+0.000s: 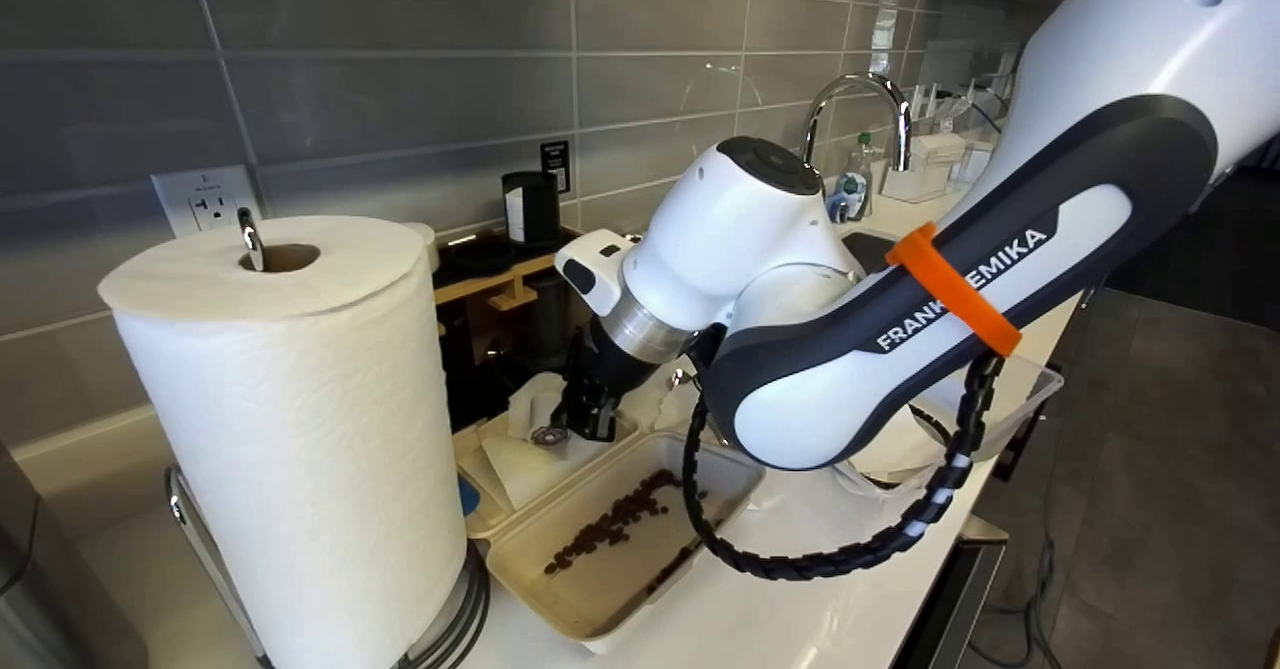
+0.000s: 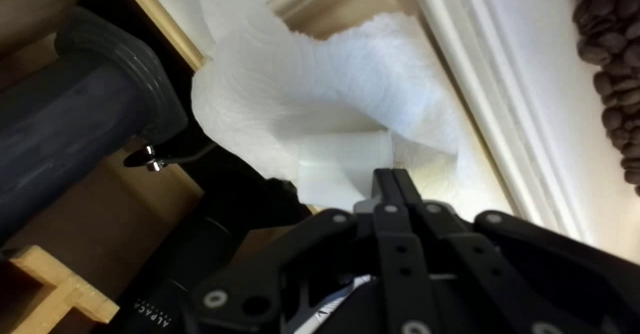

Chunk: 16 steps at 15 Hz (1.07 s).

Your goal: Move the K-cup to the top segment of the take-away food container

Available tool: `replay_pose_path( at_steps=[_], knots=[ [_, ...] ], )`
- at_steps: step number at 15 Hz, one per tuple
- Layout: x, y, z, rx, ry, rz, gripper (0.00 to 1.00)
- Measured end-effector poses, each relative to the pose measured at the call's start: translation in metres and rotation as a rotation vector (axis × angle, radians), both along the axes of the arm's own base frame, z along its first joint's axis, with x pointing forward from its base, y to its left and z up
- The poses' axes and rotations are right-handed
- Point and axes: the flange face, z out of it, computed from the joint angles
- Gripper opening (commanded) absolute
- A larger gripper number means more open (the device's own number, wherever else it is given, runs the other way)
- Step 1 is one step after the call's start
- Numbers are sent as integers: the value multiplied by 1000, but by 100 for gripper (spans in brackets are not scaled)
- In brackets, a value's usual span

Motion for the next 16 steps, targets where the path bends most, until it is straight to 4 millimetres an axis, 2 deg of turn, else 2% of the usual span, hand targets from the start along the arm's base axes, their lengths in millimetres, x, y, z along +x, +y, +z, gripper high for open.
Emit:
replay_pose_path(
  at_steps=[1,2,3,7,12,16],
  knots=[
    [-1,1,-2,1,5,-3,26],
    [-2,3,-4,3,8,-5,27],
    [-3,5,-6,8,12,-10,32],
    [-7,11,-3,30,19,-12,63],
    [-16,16,24,53,40,-17,99],
    [-33,2,52,22,119,-11,100]
  ],
)
